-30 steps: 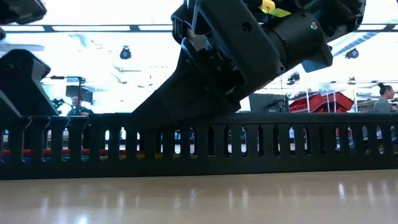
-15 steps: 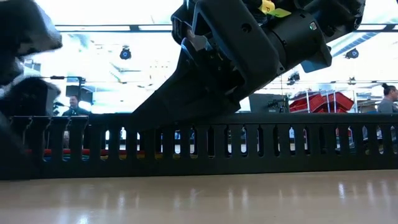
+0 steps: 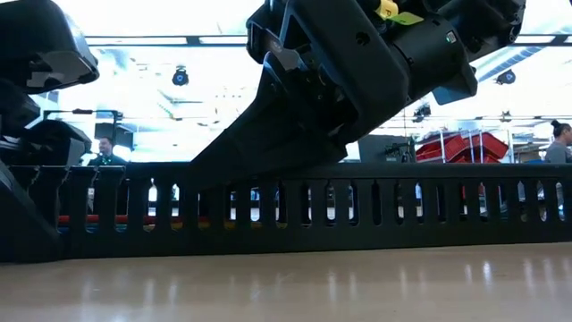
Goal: Ziptie cables
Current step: Close the cable duct using the cable lid
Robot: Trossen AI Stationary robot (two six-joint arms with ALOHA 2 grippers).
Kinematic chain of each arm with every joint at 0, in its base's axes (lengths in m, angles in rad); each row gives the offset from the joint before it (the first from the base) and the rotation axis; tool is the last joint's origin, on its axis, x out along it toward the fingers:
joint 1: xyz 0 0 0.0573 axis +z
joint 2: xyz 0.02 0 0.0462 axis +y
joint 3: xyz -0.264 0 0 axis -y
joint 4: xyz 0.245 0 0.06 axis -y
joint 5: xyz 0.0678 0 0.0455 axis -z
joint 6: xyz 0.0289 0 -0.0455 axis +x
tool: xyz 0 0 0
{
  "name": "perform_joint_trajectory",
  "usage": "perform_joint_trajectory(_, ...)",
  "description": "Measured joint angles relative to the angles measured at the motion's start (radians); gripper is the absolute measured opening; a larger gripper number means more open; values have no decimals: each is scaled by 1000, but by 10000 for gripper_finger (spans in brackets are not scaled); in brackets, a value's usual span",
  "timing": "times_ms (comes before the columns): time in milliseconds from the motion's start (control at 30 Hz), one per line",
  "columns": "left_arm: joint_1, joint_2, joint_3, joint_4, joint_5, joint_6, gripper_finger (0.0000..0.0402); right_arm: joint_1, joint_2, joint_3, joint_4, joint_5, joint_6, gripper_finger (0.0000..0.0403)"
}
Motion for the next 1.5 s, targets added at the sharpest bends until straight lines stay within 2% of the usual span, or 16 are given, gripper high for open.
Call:
perform_joint_trajectory(67,2,-4,-1,3,6,27,225,0,0,-2,15,-8,0,233)
perform_joint_trajectory(133,3,-4,-2,7,6,40,214,-1,1,-3,29,-25,0,228)
perform_joint_trajectory(433,15,-5,-4,19,11,46,221,-1,6,11,32,-34,-12,243)
perform_joint_trajectory(767,39,-13,-8,88,18,116,217,-1,42,63,28,-31,-25,233)
perform_joint_trajectory(967,43,-23,-5,86,12,117,220,-2,37,63,-3,-97,-68,241)
perform_joint_trajectory(1200,44,-23,-6,106,-8,138,219,-2,36,67,-10,-66,-40,227)
perform_joint_trajectory(1500,59,-22,-6,156,-19,181,217,-2,43,99,-23,-103,-96,240)
